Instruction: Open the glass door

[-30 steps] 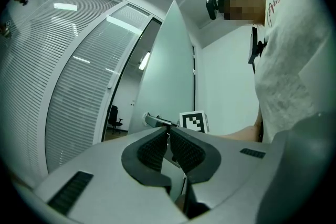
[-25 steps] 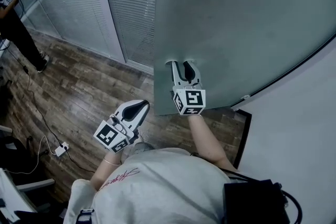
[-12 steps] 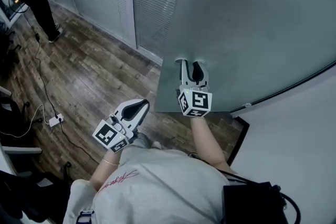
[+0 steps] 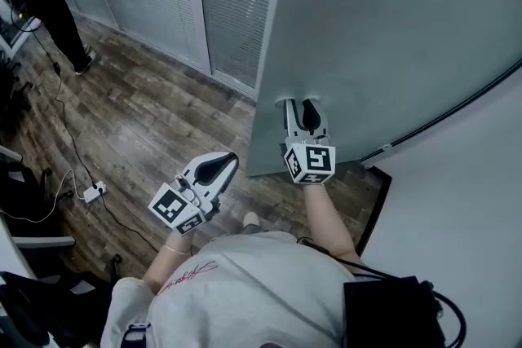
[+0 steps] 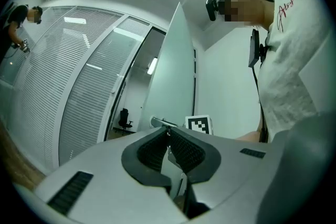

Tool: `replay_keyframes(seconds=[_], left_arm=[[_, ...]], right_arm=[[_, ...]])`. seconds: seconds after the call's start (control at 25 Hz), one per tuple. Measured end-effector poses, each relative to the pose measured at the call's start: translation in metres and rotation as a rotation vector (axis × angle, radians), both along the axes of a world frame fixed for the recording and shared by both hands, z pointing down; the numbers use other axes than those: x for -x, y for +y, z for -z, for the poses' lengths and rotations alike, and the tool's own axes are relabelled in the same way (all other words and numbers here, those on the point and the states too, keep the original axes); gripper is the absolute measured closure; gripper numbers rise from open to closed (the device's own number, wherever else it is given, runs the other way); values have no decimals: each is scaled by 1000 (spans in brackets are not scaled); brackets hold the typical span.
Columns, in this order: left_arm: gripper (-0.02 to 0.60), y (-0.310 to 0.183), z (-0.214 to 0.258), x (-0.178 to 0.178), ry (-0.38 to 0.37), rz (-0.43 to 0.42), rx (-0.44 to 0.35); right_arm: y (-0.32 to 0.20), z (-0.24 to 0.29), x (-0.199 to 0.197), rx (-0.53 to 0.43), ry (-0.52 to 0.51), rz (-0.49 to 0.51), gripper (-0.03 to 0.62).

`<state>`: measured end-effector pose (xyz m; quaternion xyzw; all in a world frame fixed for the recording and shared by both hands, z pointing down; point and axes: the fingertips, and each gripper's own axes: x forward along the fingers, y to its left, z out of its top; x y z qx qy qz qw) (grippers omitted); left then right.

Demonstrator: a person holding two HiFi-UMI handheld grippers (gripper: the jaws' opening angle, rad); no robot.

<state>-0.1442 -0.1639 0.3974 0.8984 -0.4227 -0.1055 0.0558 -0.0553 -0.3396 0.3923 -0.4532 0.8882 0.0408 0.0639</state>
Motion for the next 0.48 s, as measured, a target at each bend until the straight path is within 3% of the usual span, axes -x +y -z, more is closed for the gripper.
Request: replay_keyframes(seconds=[0.2,0.48], left_arm=[[548,14,-2,-16,12,-60,7],[548,73,-11,-40,35,-133,3]], right_arm=[[7,-3,-8,4,10,25,461],[56,0,-27,-15,11,48,461]])
